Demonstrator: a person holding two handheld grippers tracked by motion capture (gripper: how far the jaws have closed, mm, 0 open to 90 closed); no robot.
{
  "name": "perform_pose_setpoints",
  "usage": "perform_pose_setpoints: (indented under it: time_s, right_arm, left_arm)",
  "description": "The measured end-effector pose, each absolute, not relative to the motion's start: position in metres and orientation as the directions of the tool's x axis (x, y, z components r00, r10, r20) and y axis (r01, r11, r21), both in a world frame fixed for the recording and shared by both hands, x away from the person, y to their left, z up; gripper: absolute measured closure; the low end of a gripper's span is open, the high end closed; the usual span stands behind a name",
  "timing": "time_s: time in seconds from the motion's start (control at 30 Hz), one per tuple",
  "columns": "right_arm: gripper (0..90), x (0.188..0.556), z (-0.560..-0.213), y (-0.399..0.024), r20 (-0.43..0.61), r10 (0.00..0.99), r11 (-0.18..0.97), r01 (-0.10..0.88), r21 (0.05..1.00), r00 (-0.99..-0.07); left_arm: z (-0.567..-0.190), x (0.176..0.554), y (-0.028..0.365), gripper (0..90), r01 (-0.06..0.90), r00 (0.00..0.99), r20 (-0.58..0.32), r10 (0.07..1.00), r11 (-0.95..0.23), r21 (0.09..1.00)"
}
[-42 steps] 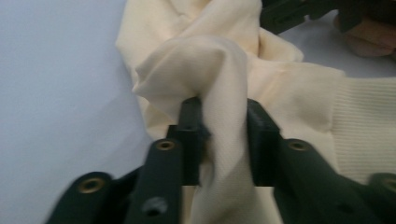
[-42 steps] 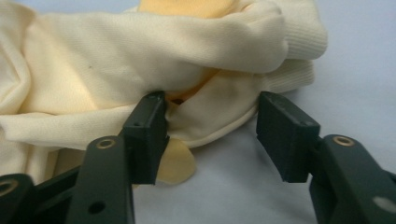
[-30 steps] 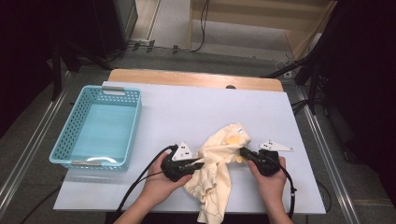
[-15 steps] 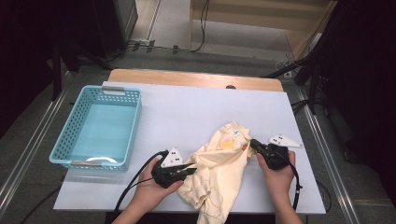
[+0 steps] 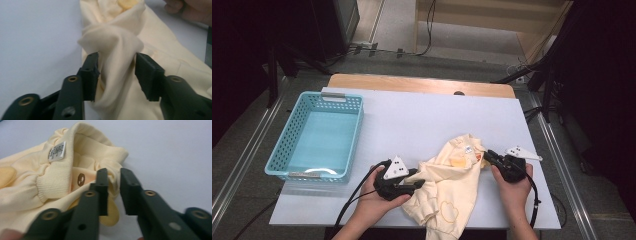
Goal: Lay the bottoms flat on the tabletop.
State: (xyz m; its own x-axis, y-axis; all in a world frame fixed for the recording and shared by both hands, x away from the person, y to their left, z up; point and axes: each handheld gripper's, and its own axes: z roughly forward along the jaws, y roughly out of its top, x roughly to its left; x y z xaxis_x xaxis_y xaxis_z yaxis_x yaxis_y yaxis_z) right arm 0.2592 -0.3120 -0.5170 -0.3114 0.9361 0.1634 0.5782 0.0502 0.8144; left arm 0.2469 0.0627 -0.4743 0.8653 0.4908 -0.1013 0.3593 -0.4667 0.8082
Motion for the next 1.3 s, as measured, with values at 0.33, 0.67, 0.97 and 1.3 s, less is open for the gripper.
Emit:
perform_pose_setpoints:
  time_s: [0.33, 0.67, 0.97, 1.3]
  right_arm:
    - [39.5, 0.259, -0.519, -0.304, 0.196, 0.932, 0.03, 0.602, 0.798, -0.306]
    - [36.2, 0.263, -0.523, -0.298, 0.211, 0.924, 0.045, 0.637, 0.77, -0.32]
    - [63.4, 0.263, -0.522, -0.284, 0.177, 0.911, 0.124, 0.658, 0.743, -0.372]
    - [82.1, 0.26, -0.513, -0.293, 0.132, 0.928, 0.117, 0.61, 0.784, -0.348]
  left_arm:
    - [-0.462, 0.266, 0.028, 43.1, 0.336, 0.877, -0.085, 0.473, -0.477, 0.812]
    - [-0.477, 0.279, -0.003, 53.9, 0.334, 0.889, -0.047, 0.456, -0.573, 0.748]
    - [-0.478, 0.284, 0.009, 88.3, 0.369, 0.872, -0.076, 0.484, -0.548, 0.75]
    - [-0.476, 0.294, 0.048, 88.7, 0.437, 0.788, -0.106, 0.607, -0.429, 0.791]
